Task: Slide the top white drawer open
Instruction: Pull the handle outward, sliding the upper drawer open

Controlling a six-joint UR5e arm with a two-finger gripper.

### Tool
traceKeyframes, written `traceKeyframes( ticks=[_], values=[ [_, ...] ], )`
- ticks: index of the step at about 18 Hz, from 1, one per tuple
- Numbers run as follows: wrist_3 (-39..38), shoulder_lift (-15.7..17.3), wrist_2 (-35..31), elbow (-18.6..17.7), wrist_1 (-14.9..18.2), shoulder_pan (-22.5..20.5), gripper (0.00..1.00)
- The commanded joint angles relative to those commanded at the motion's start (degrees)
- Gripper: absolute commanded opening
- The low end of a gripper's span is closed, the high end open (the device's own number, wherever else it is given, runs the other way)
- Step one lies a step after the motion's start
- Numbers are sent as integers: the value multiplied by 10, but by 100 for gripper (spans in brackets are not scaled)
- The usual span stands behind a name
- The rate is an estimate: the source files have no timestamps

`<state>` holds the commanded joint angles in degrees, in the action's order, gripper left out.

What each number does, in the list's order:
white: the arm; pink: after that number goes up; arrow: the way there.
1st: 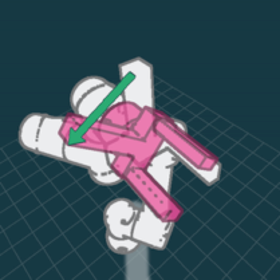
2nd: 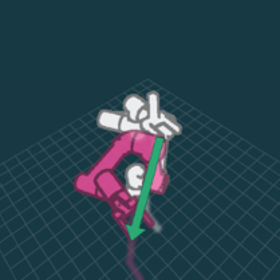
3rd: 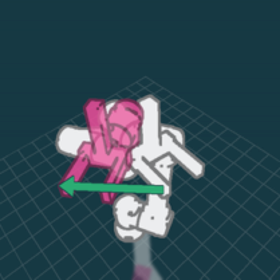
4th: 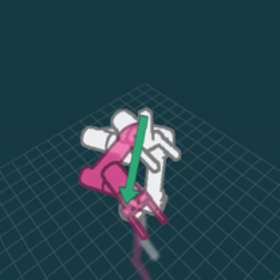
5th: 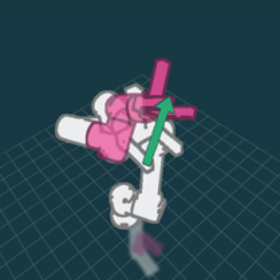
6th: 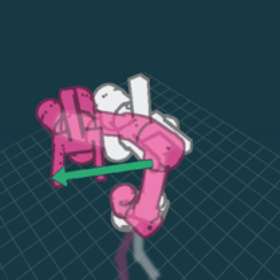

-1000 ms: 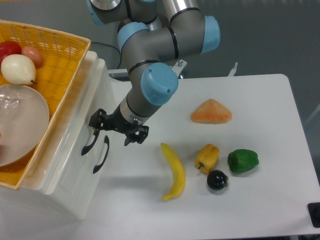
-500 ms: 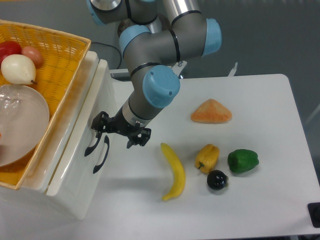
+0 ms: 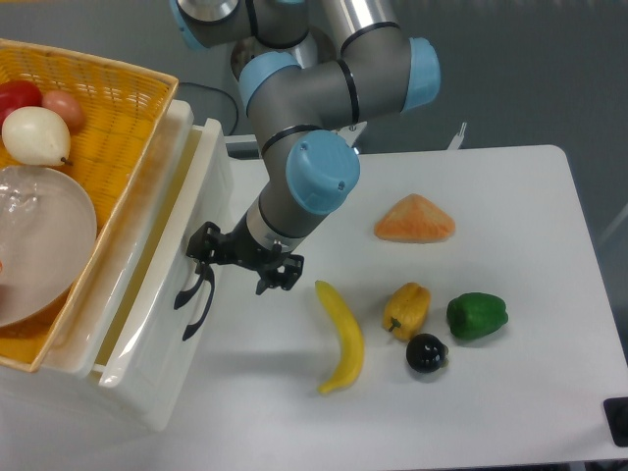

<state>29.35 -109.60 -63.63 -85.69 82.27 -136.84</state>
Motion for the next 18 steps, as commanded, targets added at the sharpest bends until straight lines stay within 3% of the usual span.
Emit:
traceKeyframes(
  ticks=[18],
  values=[
    [36, -14, 2, 8, -2, -48, 100]
  ],
)
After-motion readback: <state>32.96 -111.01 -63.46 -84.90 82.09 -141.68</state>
